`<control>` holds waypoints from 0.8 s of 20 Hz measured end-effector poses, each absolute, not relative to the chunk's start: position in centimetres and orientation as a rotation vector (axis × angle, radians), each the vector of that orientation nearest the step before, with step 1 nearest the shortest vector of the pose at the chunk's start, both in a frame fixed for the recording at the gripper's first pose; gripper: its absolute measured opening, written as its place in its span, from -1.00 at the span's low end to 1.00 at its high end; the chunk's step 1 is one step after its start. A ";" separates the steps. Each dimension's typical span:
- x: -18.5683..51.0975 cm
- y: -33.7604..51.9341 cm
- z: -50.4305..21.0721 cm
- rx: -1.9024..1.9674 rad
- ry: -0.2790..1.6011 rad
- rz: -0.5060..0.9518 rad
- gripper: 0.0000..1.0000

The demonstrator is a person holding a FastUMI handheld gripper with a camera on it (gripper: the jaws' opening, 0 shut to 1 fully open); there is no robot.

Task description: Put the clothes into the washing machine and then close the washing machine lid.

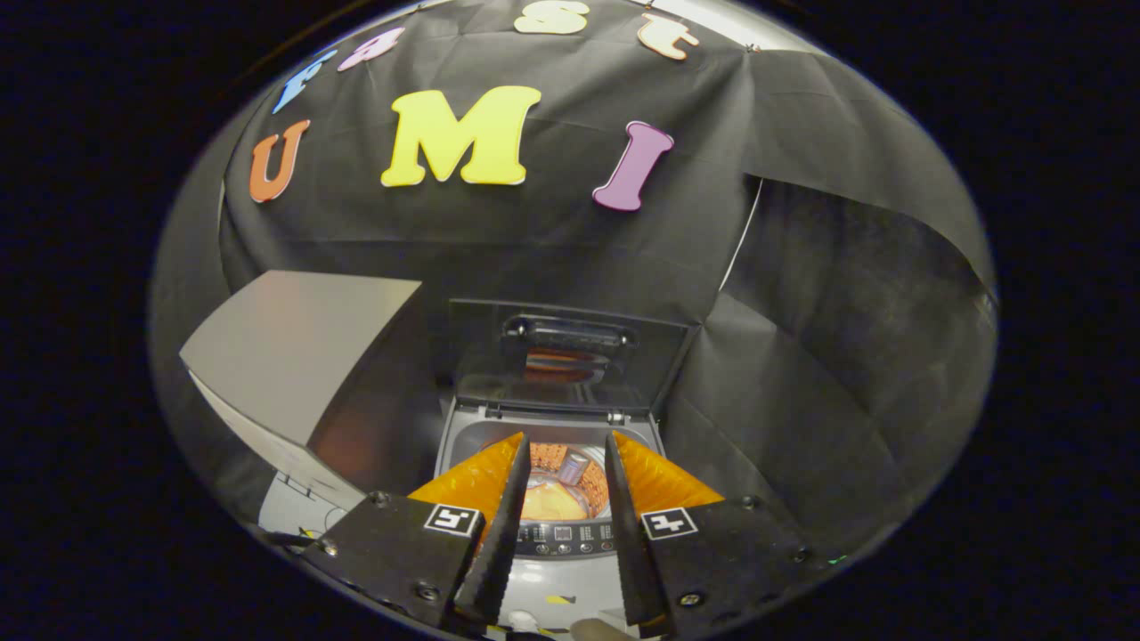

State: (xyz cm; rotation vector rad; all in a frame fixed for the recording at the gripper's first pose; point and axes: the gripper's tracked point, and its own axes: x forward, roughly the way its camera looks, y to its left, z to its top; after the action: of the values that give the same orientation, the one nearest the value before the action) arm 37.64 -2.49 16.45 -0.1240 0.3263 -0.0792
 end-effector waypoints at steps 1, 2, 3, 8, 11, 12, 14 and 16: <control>38.3 -2.5 17.3 -0.114 0.322 -0.078 0.05; 39.2 -2.7 18.5 -0.110 0.307 -0.083 0.05; 40.0 -3.1 19.5 -0.103 0.296 -0.089 0.05; 47.0 -3.5 23.1 -0.058 0.274 -0.062 0.05; 51.6 -3.4 24.3 -0.059 0.276 -0.036 0.05; 53.0 -3.3 24.9 -0.058 0.275 -0.026 0.05; 55.9 -3.1 25.1 -0.060 0.282 -0.003 0.05; 58.6 -2.7 25.0 -0.075 0.301 0.020 0.05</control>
State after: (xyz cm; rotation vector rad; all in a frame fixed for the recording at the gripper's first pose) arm 58.59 -2.74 25.03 -0.0751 0.3006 0.0200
